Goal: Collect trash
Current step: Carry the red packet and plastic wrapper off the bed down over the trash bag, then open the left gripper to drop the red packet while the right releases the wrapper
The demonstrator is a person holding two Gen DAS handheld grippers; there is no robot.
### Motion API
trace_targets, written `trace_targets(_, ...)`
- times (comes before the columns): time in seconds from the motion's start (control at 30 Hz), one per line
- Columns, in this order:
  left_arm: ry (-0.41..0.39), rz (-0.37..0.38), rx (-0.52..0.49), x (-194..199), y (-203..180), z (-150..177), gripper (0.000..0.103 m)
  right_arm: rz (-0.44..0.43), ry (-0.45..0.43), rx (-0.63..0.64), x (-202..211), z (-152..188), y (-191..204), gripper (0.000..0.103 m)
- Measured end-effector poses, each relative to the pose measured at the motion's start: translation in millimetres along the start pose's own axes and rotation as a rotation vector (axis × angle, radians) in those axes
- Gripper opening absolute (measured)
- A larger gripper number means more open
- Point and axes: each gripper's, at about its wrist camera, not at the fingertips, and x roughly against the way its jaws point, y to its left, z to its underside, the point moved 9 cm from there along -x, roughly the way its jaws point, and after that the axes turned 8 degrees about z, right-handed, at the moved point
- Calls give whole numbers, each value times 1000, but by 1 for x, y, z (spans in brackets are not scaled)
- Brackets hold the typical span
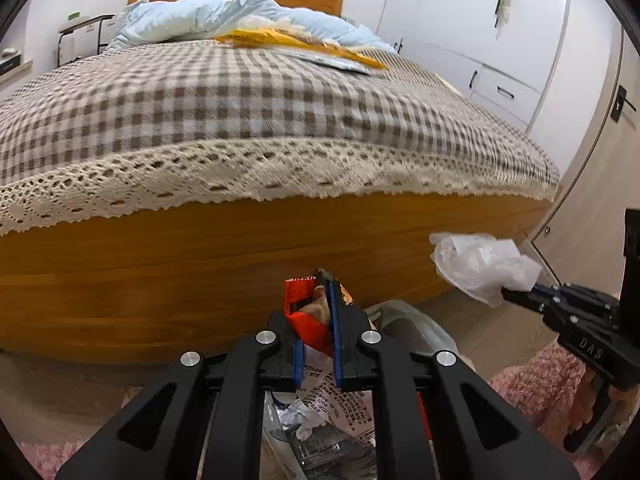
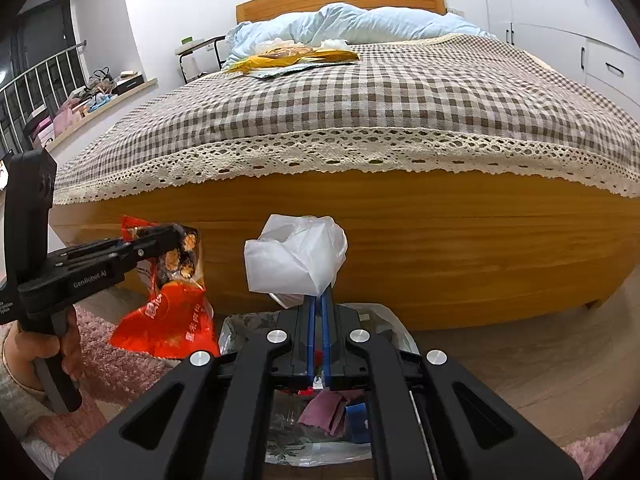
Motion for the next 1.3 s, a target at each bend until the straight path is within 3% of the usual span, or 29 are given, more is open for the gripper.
trace_targets(0.7, 101, 28, 3, -29, -18, 22, 8, 36, 51, 3, -7, 9, -6, 3)
trace_targets(1.13, 236, 31, 131, -55, 3, 45, 8, 51, 249, -33, -42, 45, -22, 3)
trace_targets(1.3, 300, 17, 141, -71, 5, 57, 8, 54, 275, -27, -47, 50, -22, 3)
